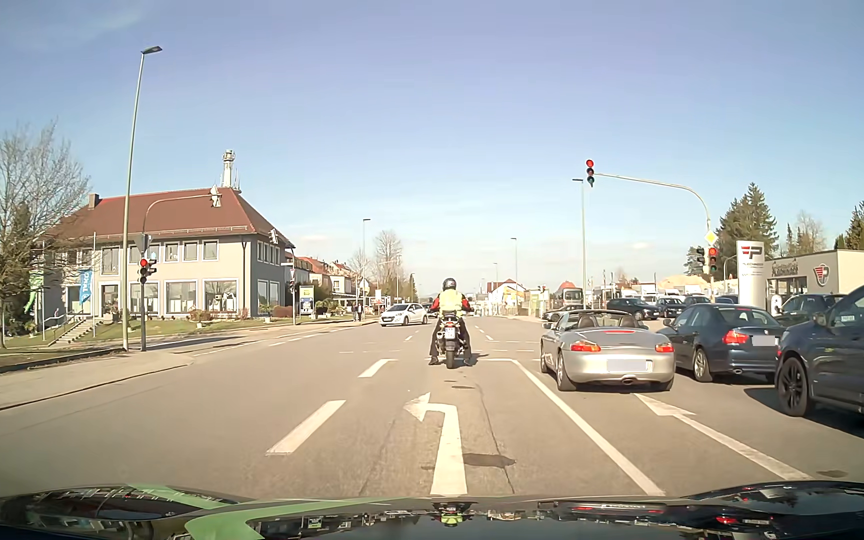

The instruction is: Follow the waypoints while adhering to traffic rules and regulations

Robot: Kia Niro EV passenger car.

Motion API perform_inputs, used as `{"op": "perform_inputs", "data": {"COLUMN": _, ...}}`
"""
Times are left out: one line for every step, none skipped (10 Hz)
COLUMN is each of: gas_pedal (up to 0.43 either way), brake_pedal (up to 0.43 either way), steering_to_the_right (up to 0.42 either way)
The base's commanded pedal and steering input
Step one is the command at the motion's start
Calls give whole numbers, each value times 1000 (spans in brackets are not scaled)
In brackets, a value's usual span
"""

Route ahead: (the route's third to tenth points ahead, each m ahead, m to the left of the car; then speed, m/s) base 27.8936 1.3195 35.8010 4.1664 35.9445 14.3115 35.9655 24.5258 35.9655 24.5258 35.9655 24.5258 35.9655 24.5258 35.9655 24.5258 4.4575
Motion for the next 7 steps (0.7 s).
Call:
{"op": "perform_inputs", "data": {"gas_pedal": 0, "brake_pedal": 152, "steering_to_the_right": -1}}
{"op": "perform_inputs", "data": {"gas_pedal": 0, "brake_pedal": 171, "steering_to_the_right": -2}}
{"op": "perform_inputs", "data": {"gas_pedal": 0, "brake_pedal": 195, "steering_to_the_right": -2}}
{"op": "perform_inputs", "data": {"gas_pedal": 0, "brake_pedal": 201, "steering_to_the_right": -2}}
{"op": "perform_inputs", "data": {"gas_pedal": 0, "brake_pedal": 207, "steering_to_the_right": -2}}
{"op": "perform_inputs", "data": {"gas_pedal": 0, "brake_pedal": 213, "steering_to_the_right": -3}}
{"op": "perform_inputs", "data": {"gas_pedal": 0, "brake_pedal": 220, "steering_to_the_right": -6}}
